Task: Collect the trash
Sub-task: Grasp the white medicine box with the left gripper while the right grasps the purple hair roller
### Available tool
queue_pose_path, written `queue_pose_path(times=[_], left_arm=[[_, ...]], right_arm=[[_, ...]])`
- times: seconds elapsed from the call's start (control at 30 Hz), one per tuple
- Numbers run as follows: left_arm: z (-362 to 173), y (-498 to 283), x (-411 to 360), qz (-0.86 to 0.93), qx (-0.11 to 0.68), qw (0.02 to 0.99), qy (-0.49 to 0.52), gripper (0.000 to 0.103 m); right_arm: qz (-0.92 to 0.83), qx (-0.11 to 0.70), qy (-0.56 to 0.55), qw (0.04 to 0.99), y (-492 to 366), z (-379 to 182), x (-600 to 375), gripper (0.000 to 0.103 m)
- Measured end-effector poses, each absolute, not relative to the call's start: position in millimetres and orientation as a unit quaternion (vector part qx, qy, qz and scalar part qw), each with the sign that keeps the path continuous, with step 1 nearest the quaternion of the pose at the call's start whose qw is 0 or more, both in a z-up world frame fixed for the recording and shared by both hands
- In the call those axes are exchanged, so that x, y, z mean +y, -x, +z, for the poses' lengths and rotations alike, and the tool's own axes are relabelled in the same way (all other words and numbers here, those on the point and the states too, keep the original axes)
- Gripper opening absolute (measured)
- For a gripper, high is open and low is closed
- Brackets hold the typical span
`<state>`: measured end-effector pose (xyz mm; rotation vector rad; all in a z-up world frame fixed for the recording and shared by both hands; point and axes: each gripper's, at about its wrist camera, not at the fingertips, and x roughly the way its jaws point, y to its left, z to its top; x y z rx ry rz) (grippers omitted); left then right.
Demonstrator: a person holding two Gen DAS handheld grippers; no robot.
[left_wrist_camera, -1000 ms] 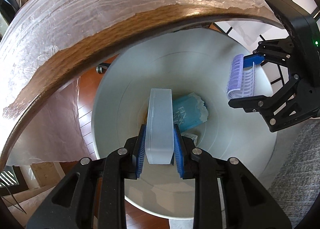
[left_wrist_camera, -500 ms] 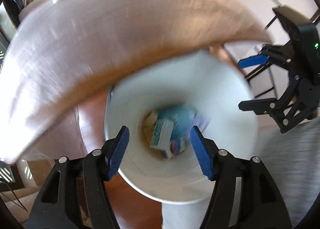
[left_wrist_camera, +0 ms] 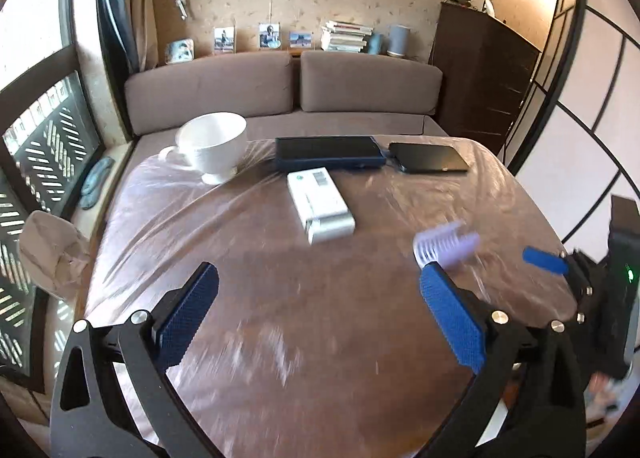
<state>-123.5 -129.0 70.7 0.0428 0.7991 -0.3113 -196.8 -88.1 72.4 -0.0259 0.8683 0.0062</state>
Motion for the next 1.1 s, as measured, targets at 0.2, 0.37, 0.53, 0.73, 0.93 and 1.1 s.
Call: queue_pose_path(times=[0.2, 0.37, 0.53, 0.73, 0.93, 1.1], left_arm=[[45, 67, -141, -0.139, 0.405, 0.903, -0.042, 0.102], [24, 32, -142, -0.125, 0.433, 0.892, -0.036, 0.102], [9, 13, -143, -0.112, 0.452, 0.885, -0.025, 0.101], [3, 7, -147, -0.112, 0.451, 0.885, -0.024, 0.101], [0, 4, -146, -0.115, 0.450, 0.885, -0.017, 0.081], [3, 3, -146, -0.122, 0.446, 0.887, -0.016, 0.061]], right_arm=[[-0.020, 0.418, 0.025, 0.908, 160, 59, -83, 0.099], [-0.024, 0.429, 0.037, 0.902, 144, 47, -79, 0.099], [-0.023, 0.439, 0.034, 0.898, 131, 40, -79, 0.099], [-0.023, 0.446, 0.029, 0.894, 123, 33, -78, 0.099], [-0.021, 0.445, 0.025, 0.895, 119, 32, -79, 0.099], [-0.017, 0.447, 0.024, 0.894, 118, 31, -81, 0.088]])
